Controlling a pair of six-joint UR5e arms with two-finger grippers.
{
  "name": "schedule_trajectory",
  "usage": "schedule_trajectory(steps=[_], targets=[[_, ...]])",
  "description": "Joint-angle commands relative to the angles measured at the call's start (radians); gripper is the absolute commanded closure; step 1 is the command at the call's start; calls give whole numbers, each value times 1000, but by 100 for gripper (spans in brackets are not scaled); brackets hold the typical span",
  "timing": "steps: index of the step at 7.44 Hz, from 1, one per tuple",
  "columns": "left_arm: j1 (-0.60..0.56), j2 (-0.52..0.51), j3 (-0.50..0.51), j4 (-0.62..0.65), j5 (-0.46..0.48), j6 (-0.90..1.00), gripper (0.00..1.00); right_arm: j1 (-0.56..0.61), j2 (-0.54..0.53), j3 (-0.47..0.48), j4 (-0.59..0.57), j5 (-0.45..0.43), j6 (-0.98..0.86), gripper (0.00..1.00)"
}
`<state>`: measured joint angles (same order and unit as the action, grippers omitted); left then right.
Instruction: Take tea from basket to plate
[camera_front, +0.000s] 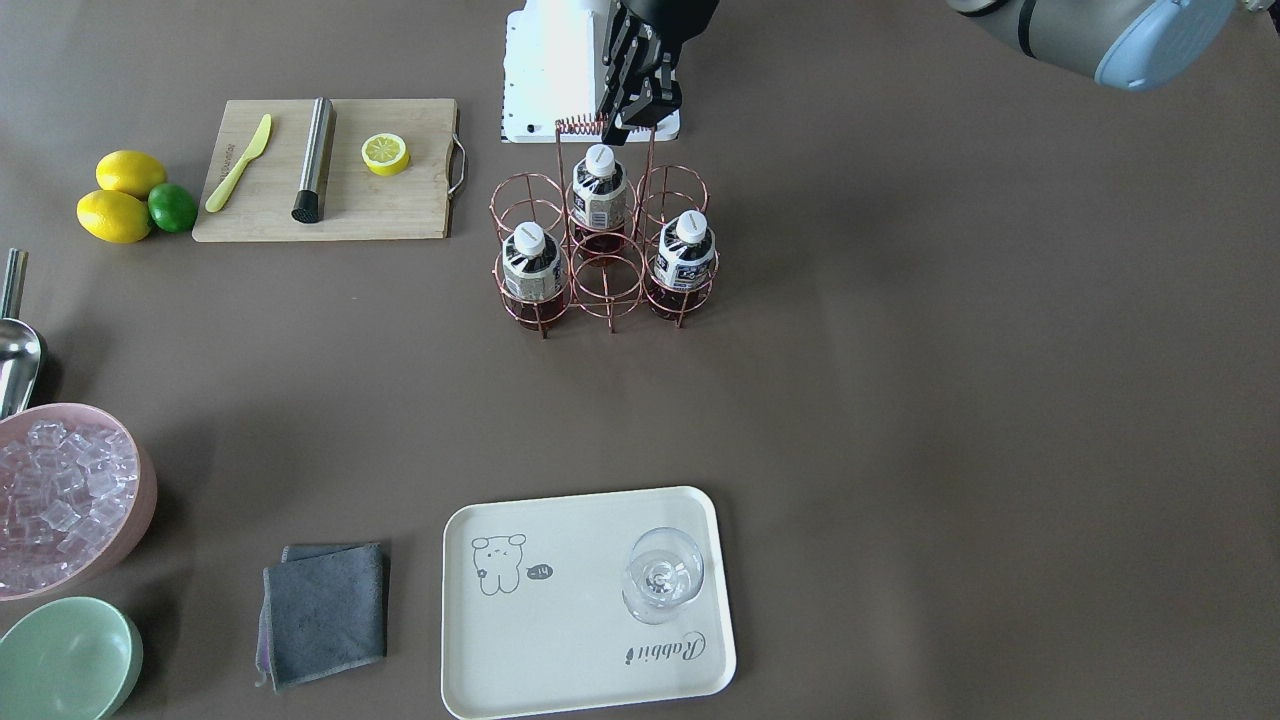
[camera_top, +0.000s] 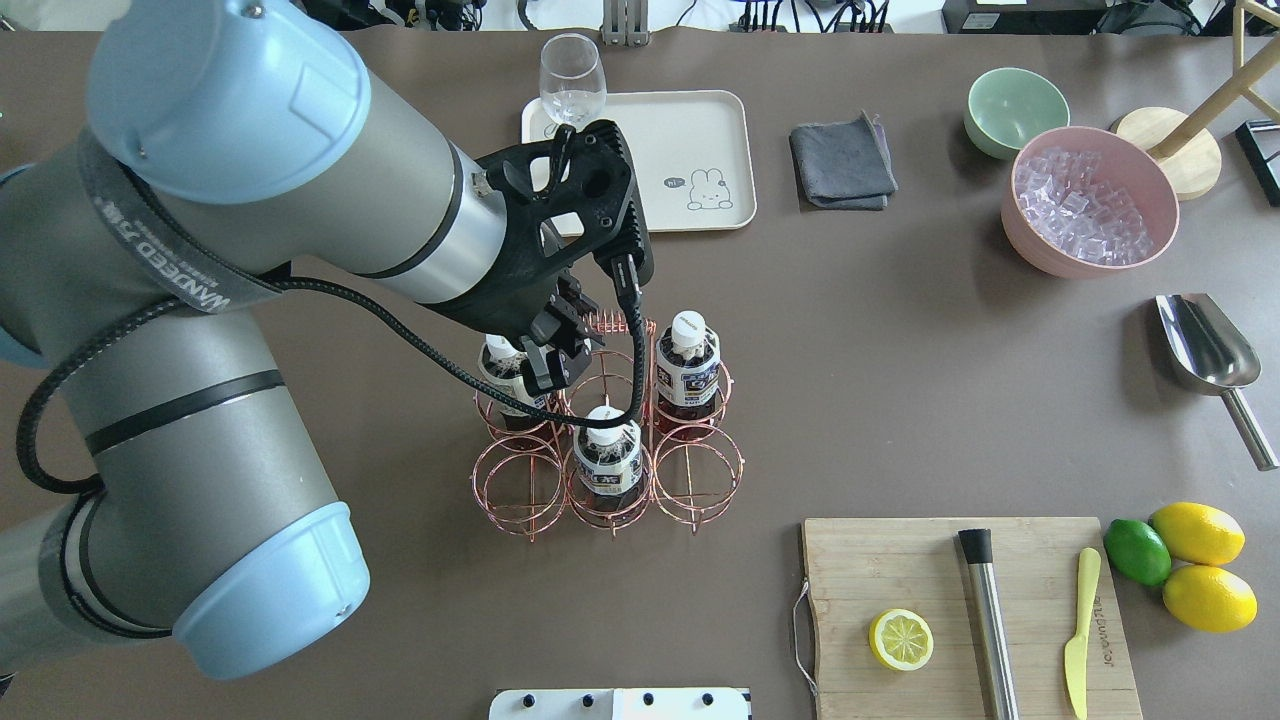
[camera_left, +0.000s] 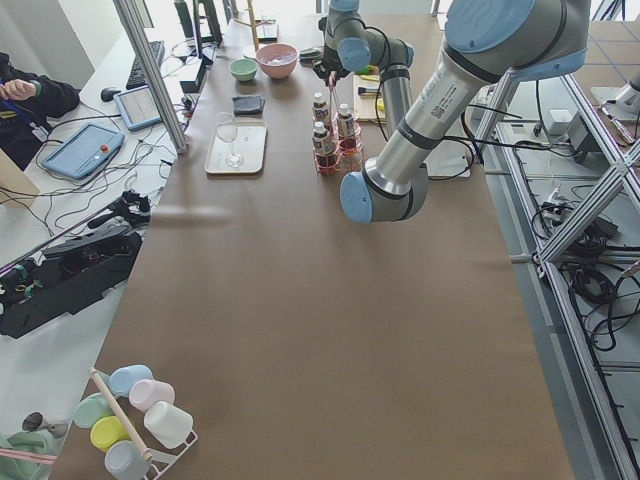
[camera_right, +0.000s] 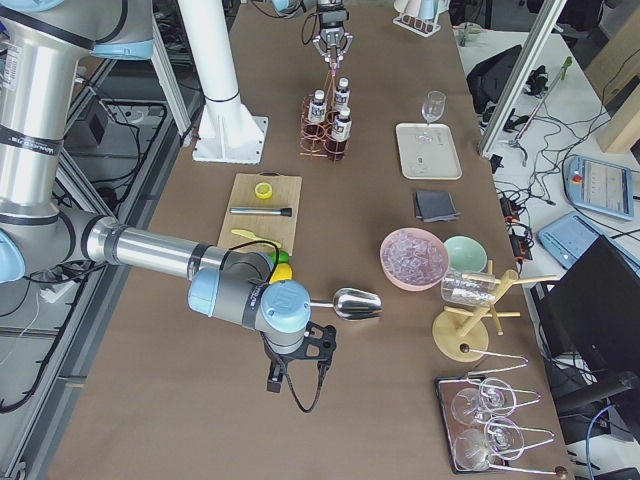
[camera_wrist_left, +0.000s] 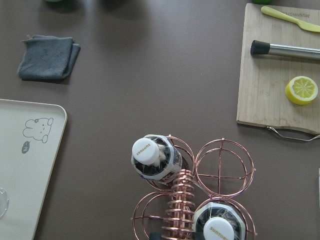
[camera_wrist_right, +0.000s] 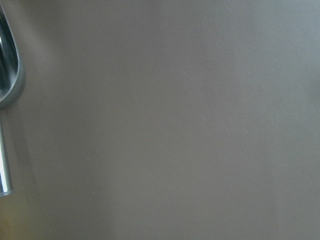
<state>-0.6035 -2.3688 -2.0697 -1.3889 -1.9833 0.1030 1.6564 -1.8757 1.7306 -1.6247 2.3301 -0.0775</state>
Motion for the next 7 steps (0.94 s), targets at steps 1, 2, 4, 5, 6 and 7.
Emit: schedule_trajectory(steps=[1,2,4,5,6,7], targets=[[1,-3,0,2,1,0,100,-96,12,132,-29,100,249,1],[1,-3,0,1,1,0,100,-162,15,189,-29,138,391,1],[-1,-1,0,2,1,0,100,-259,103,218,-30,210,645,1],[-1,-1,2,1,1,0,100,-305,180,225,-29,256,783,1],[-1,-1,2,2,1,0,100,-370,278,225,-30,258,947,1],[-2,0,3,2,1,0,100,-453,403,225,-30,256,1163,1]])
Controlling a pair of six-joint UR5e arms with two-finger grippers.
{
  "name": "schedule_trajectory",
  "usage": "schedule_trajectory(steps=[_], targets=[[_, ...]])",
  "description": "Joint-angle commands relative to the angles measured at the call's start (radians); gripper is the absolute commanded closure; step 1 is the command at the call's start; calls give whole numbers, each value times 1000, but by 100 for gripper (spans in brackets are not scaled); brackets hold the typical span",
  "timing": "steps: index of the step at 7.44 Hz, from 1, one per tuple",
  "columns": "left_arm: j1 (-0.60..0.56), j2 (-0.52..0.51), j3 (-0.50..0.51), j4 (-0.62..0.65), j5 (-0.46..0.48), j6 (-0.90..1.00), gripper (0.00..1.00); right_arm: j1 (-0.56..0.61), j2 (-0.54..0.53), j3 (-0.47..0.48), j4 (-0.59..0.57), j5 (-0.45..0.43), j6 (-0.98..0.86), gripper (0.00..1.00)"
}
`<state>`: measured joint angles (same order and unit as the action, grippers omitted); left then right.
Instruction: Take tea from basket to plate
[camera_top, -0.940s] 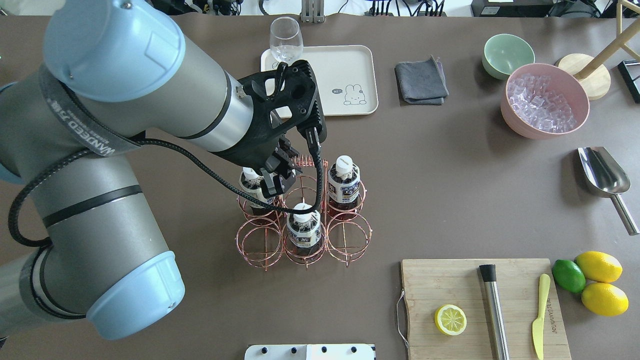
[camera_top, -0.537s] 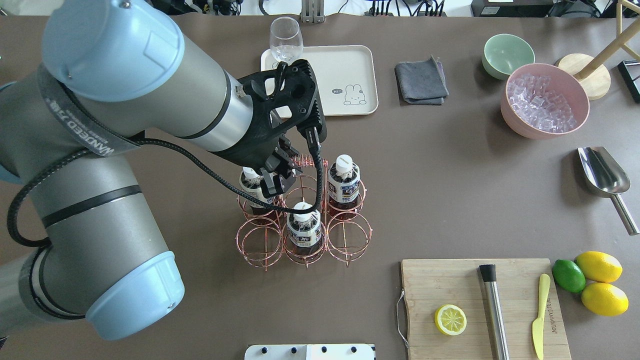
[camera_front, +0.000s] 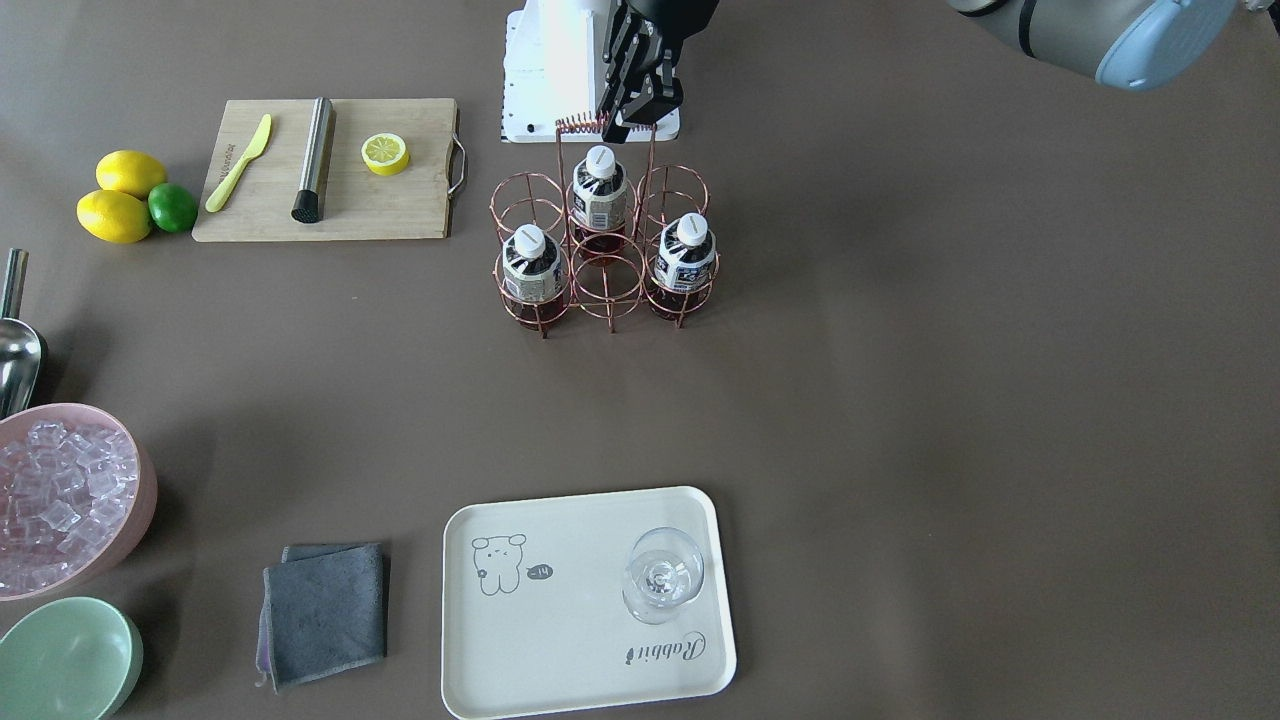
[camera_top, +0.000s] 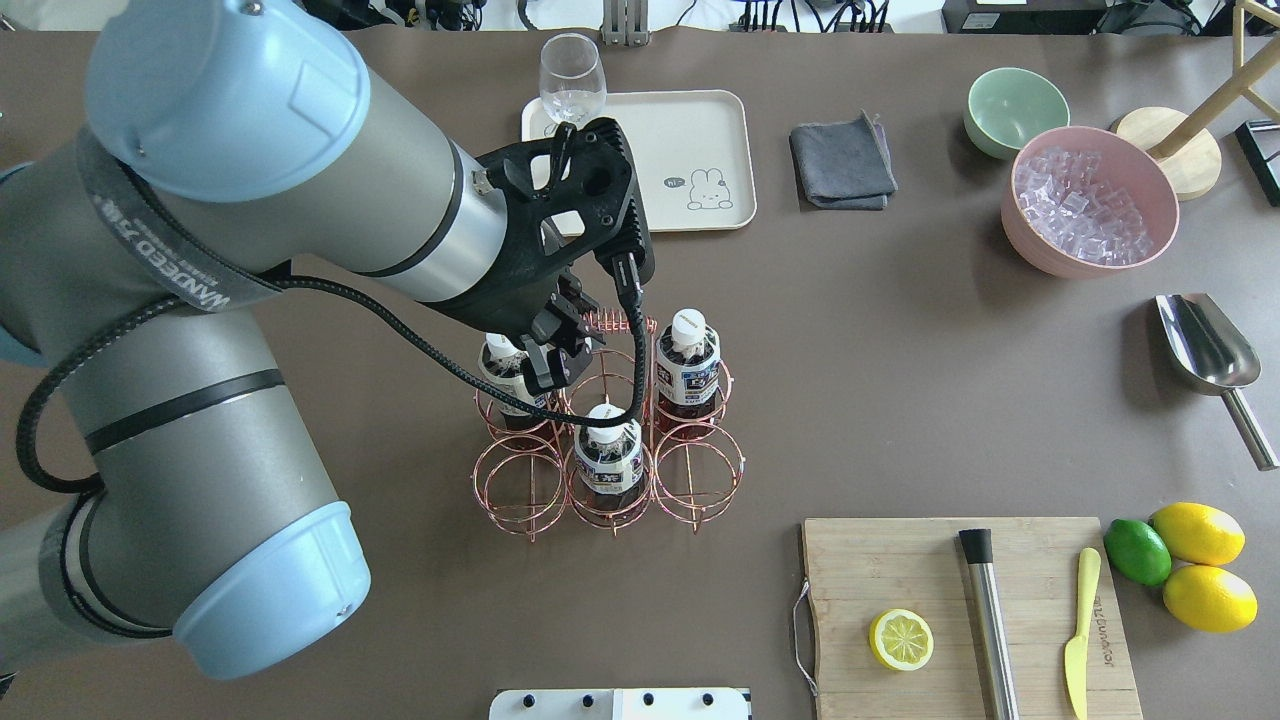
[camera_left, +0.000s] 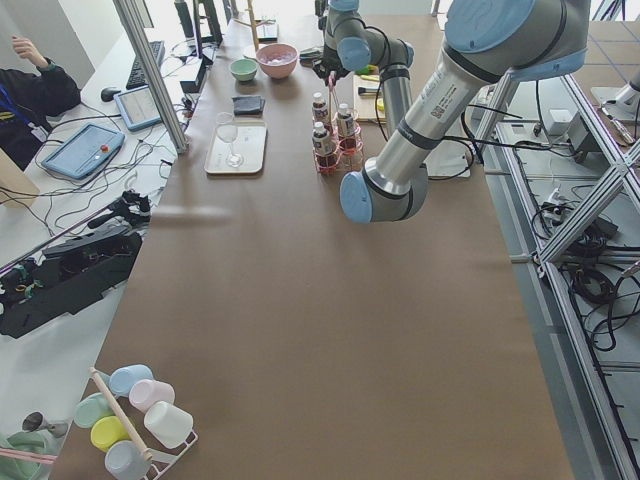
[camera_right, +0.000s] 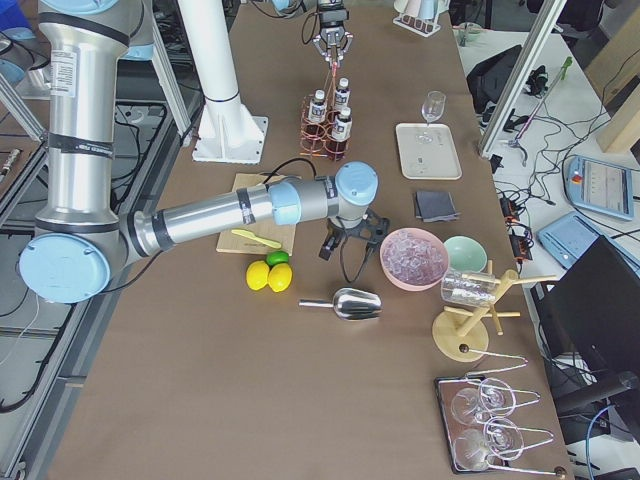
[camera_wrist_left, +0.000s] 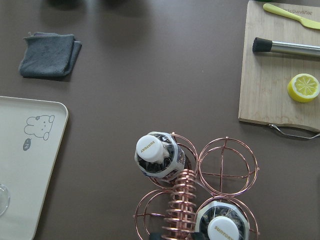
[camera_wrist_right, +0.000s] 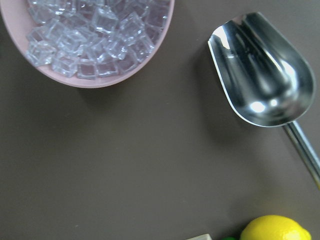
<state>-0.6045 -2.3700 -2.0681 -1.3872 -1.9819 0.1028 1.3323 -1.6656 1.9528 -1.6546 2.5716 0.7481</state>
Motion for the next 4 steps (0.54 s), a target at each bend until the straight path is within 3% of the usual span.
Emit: schedule_trajectory(steps=[1,2,4], targets=[[-1,2,5,0,0,0,100,-239,316,2,-1,2,549,1],[-1,0,5,0,0,0,100,-337,431,-24,-4,-14,735,1],[-3,2,5,0,-2,0,100,-442,721,-140,-173,-100,807,1]])
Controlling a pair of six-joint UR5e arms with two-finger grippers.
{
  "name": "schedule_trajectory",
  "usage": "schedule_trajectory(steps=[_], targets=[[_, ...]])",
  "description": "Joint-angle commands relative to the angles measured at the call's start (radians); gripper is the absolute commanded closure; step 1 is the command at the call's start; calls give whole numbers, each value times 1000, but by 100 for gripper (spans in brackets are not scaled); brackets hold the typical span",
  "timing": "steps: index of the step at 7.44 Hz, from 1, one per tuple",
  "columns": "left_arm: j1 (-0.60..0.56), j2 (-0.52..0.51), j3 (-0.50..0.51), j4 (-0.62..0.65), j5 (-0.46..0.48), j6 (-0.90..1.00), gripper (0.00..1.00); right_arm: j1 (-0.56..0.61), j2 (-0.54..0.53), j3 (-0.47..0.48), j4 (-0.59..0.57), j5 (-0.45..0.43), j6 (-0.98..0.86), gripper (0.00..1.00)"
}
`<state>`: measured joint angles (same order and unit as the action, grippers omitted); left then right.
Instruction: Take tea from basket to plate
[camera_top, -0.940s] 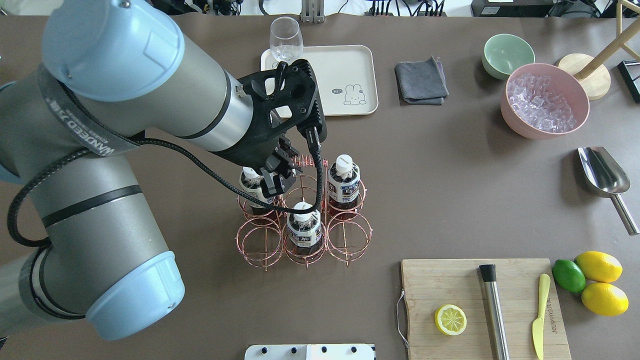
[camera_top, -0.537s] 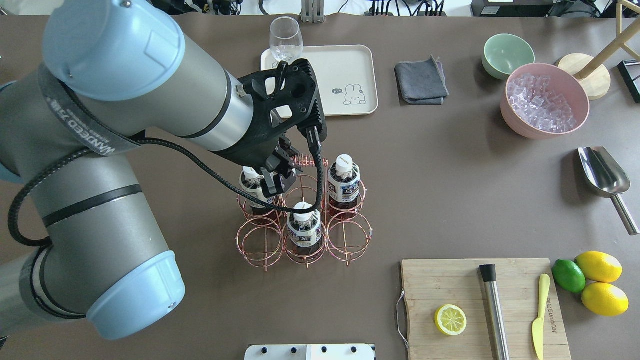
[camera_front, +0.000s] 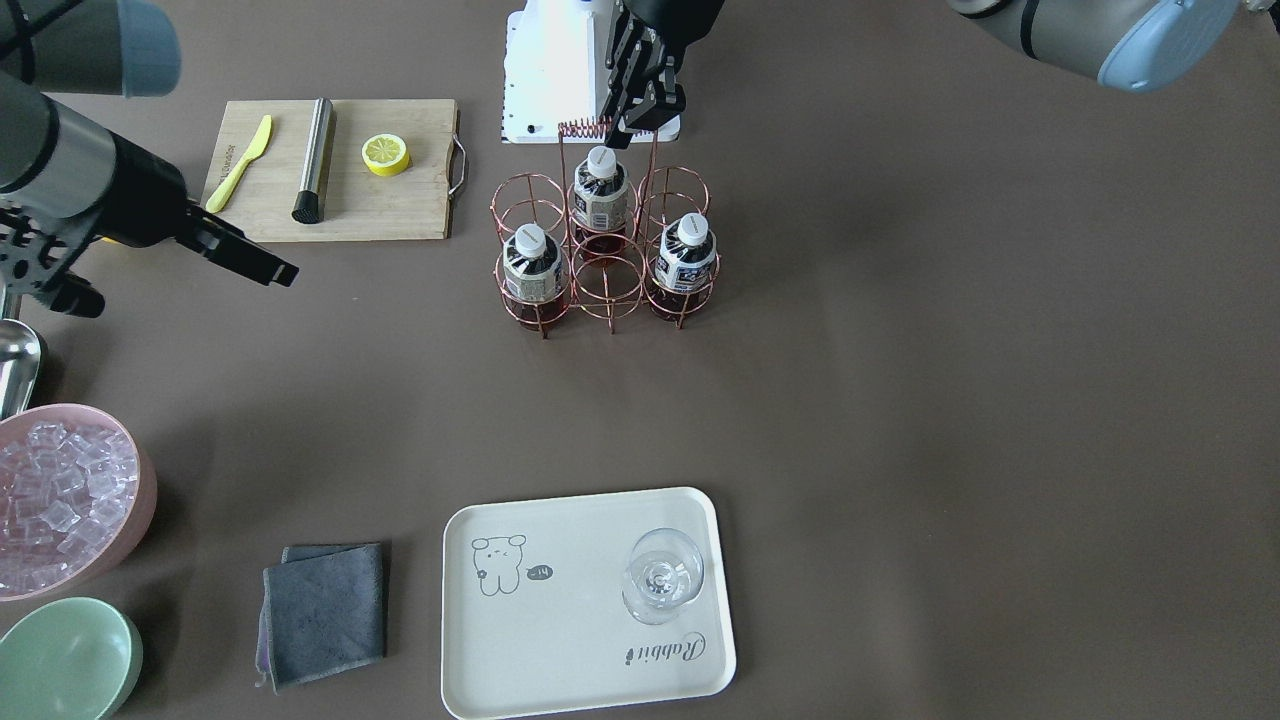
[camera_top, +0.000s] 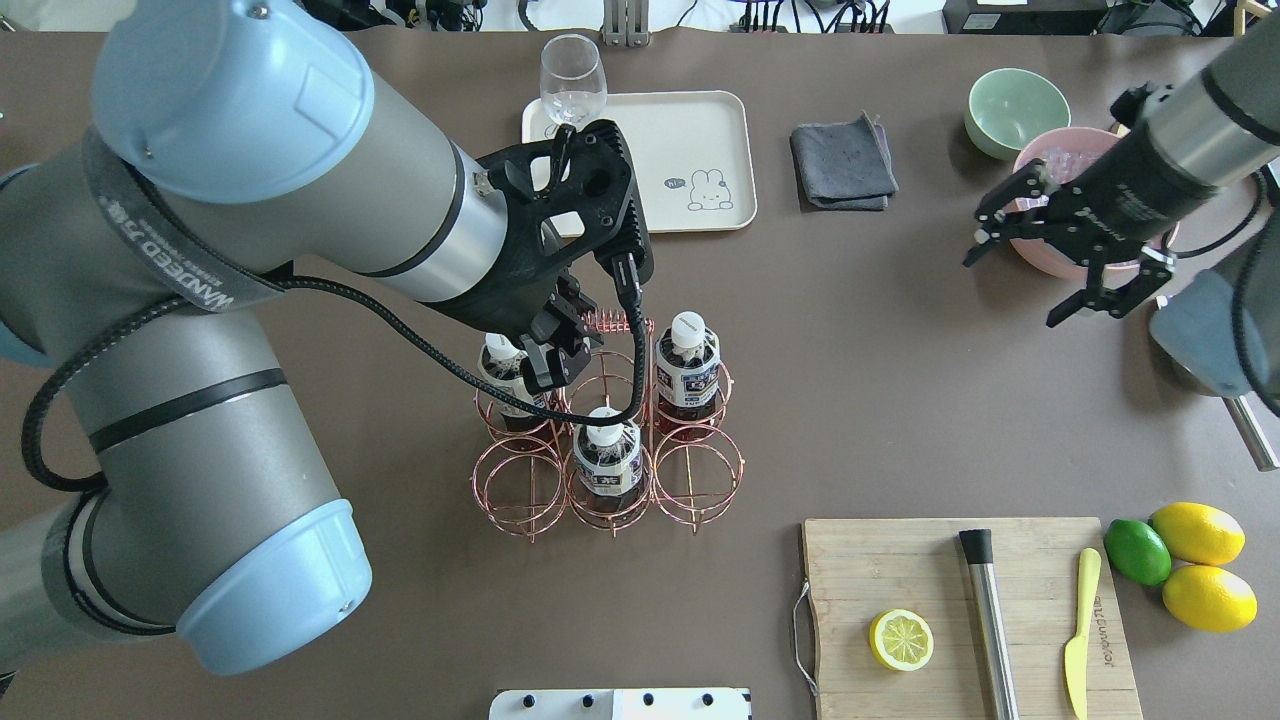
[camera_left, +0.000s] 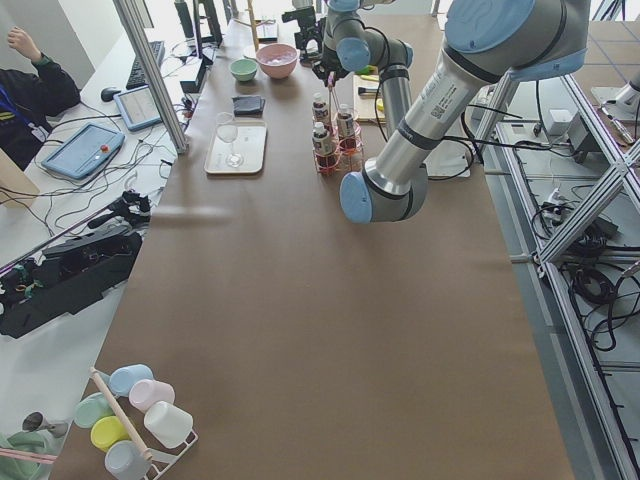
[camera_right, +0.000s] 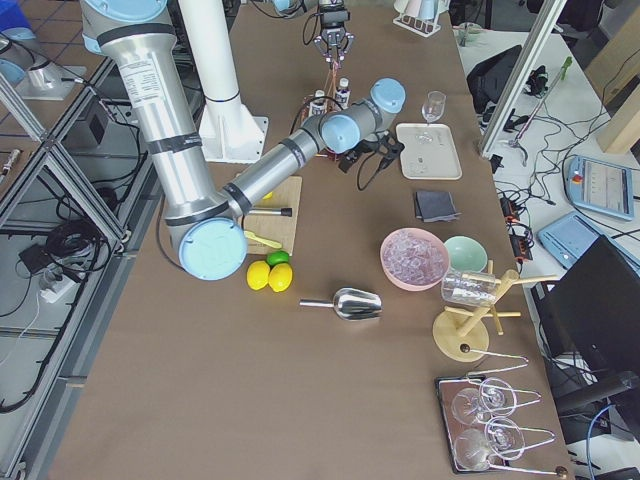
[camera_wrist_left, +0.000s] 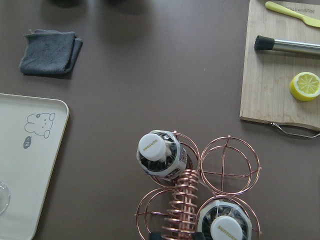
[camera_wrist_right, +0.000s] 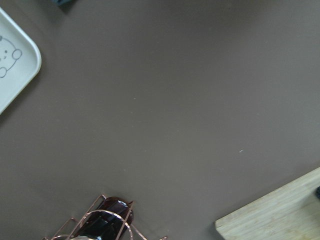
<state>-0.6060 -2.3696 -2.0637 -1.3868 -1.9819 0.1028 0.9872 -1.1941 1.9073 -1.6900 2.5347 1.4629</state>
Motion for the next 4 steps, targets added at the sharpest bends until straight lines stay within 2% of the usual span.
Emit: schedule_trajectory(steps=[1,2,4], targets=[[-1,1,0,0,-1,0,100,-120,389,-182,-214,-92,93,1],[-1,1,-3,2,-1,0,100,-140,450,-236,-218,-97,94,1],[-3,0,-9,6,-3,-2,100,-206,461,-257,-214,-118,94,3]])
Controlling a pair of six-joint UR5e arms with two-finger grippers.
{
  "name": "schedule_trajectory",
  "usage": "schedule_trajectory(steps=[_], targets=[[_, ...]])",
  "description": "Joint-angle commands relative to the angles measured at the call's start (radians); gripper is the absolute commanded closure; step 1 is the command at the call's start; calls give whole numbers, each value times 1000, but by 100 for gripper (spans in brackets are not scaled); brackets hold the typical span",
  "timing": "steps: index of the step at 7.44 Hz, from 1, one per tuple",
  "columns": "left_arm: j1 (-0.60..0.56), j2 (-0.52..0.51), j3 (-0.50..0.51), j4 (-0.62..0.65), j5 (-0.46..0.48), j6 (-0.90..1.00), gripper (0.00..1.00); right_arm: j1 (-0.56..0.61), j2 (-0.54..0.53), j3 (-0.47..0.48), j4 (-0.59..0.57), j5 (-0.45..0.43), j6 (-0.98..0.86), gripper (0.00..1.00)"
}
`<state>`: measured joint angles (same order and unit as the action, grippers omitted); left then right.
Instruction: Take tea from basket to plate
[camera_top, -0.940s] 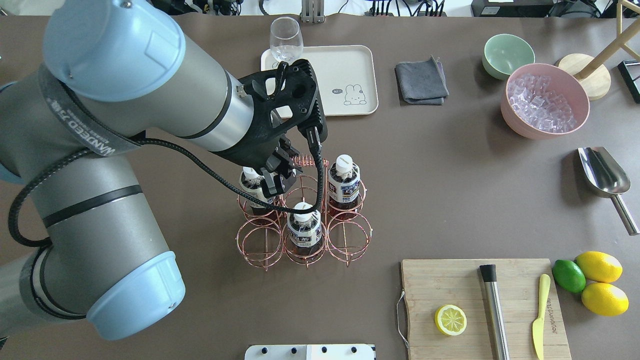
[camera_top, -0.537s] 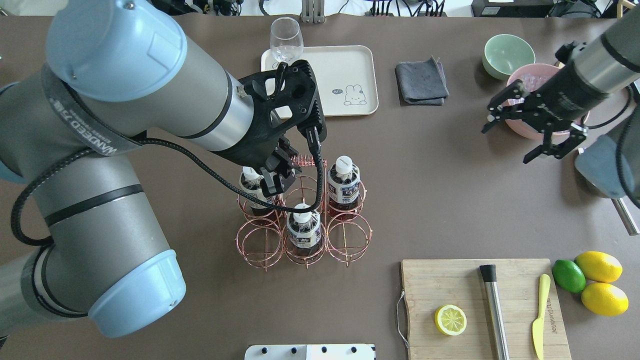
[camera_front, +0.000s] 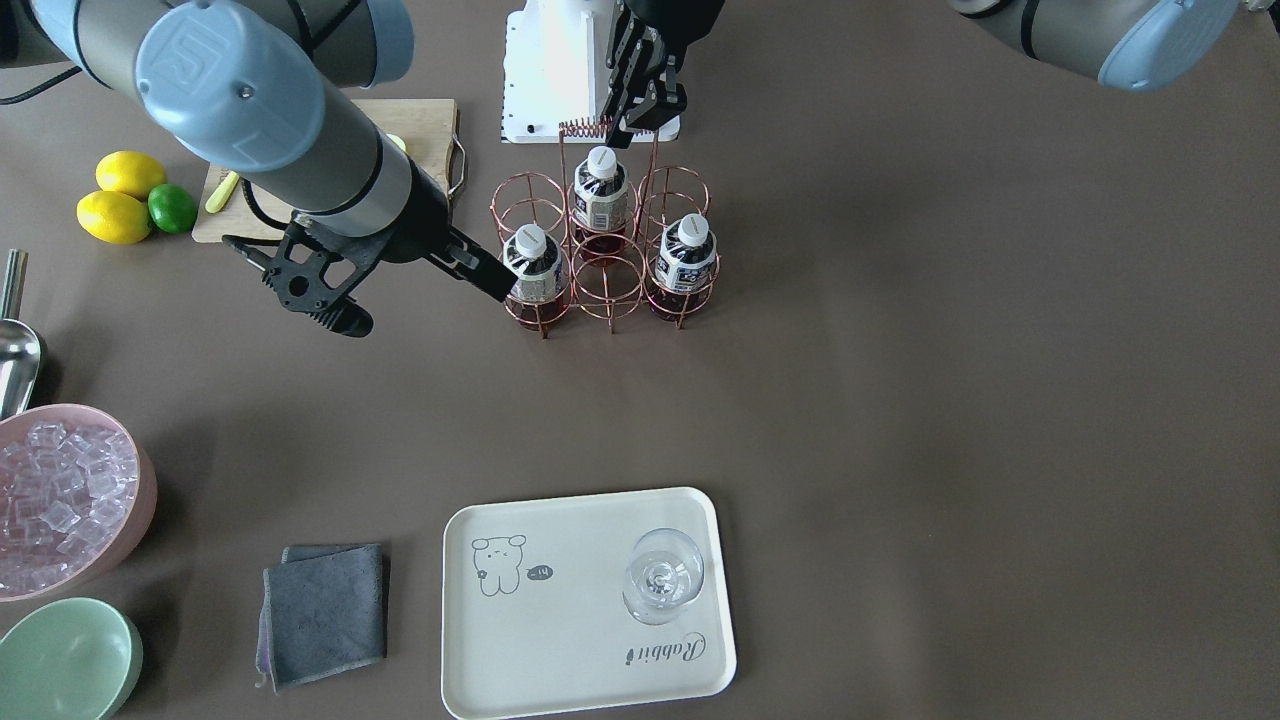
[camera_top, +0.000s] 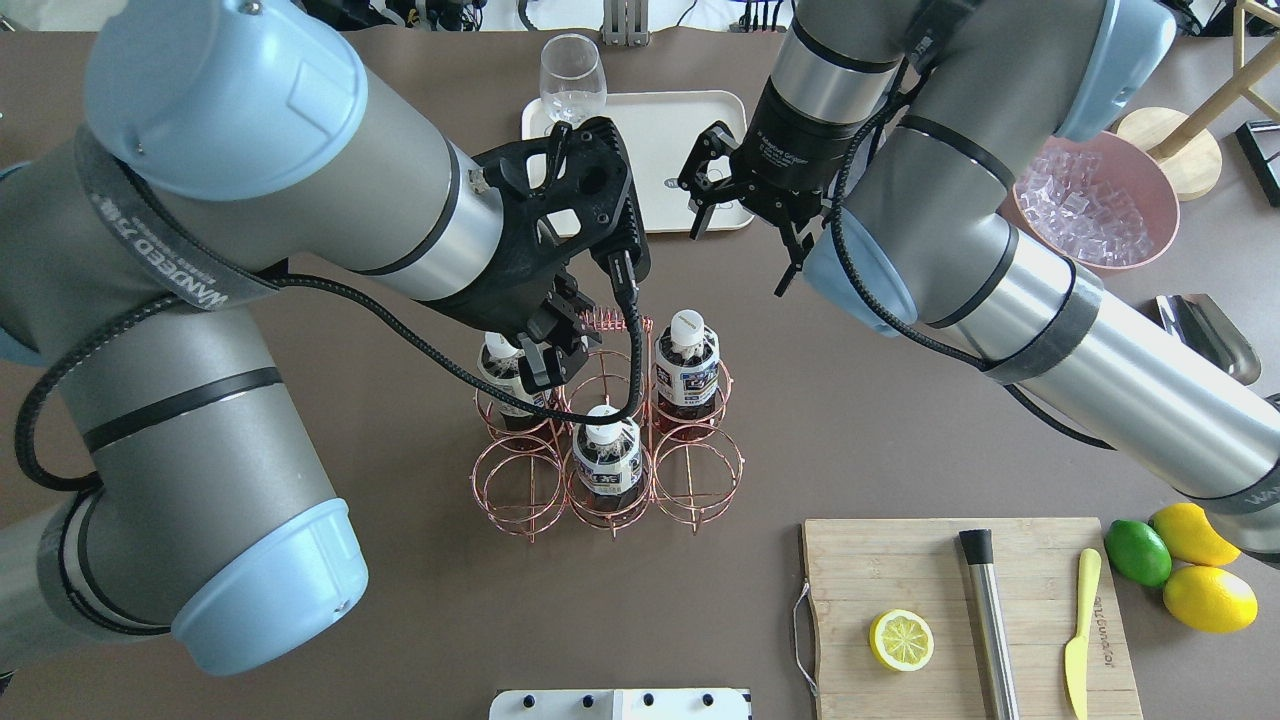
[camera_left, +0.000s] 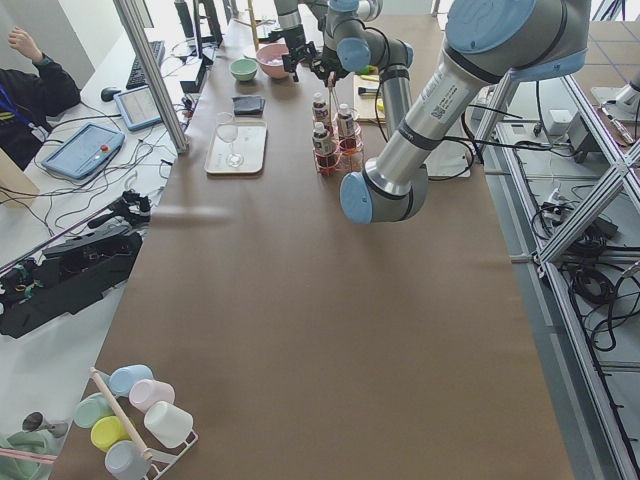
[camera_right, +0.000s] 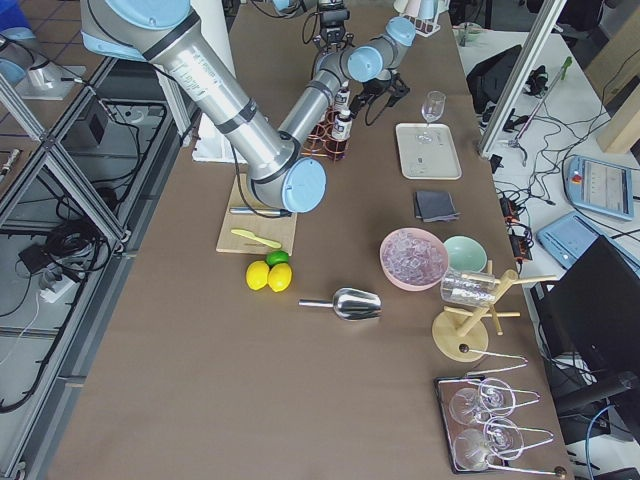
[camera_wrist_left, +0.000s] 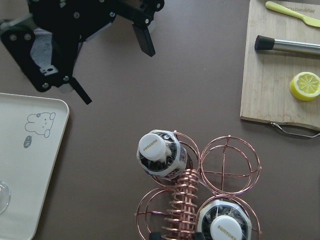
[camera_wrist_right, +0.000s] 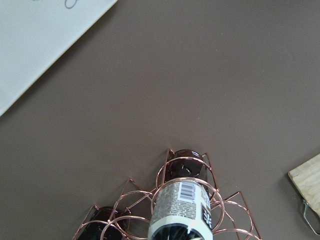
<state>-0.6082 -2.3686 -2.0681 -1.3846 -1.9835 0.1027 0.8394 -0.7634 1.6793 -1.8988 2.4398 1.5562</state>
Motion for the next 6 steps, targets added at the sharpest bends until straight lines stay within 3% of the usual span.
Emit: schedule_trajectory(steps=[1,4,5,6], targets=[[-1,-1,-4,4,0,-1,100,-87,30,-29,-3,-56,-2,9],[-1,-1,-4,4,0,-1,100,-121,29,-29,-3,-57,-10,32],[-1,-3,-4,4,0,-1,100,-122,29,-27,-3,-56,-11,51],[-1,-4,-10,4,0,-1,100,-117,29,-27,-5,-53,-13,85]])
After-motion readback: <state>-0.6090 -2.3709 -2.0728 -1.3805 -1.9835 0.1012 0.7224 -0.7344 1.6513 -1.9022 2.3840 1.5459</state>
